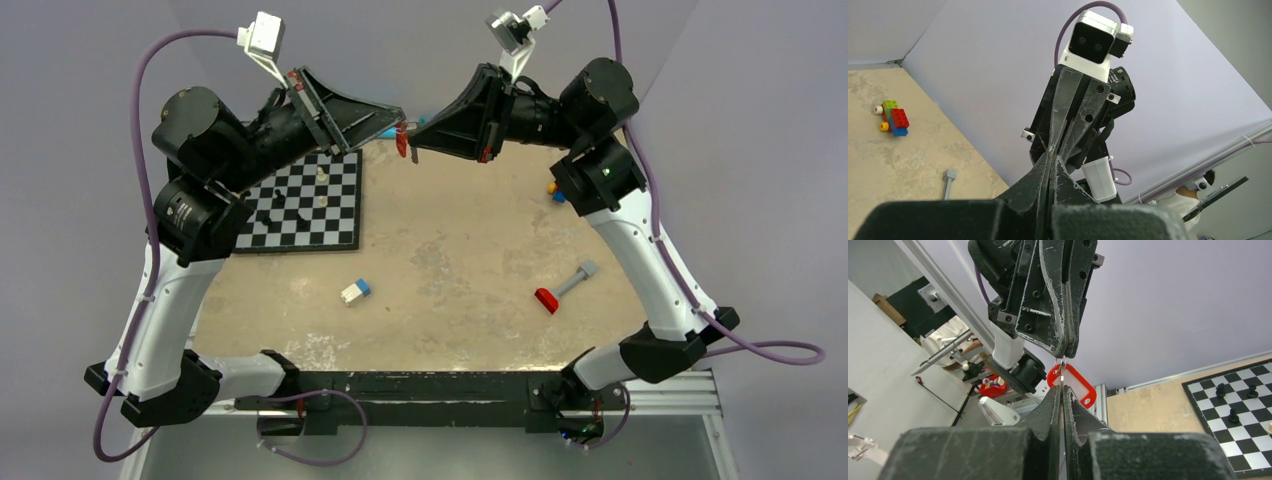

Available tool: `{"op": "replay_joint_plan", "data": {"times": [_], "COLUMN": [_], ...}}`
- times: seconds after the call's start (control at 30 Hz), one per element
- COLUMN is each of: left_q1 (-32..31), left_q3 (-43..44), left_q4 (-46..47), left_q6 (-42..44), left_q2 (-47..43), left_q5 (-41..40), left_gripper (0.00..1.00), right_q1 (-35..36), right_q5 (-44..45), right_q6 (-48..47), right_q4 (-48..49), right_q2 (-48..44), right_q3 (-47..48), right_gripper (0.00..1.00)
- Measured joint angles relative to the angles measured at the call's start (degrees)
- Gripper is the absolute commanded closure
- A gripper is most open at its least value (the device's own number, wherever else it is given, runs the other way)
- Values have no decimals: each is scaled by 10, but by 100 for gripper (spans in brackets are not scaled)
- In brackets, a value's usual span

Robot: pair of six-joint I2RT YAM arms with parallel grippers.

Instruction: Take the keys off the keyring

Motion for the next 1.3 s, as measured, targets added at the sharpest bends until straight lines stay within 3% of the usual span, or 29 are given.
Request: {"op": "replay_joint_plan", "data": {"times": [0.4, 1.3], "left_q1": [0, 0], "left_q3": [-4, -135], "left_q4": [-7, 66], "left_q6": [-82, -299], "left_q2": [0, -42], "left_q5": [-12, -26], "left_gripper": [100, 100], "right_q1": [0, 0], "right_q5": [9, 43], "right_q6": [-34, -89], "right_q4": [-27, -115], "right_q2": [-1, -17], "right_q3": [13, 16], "right_gripper": [100, 100]}}
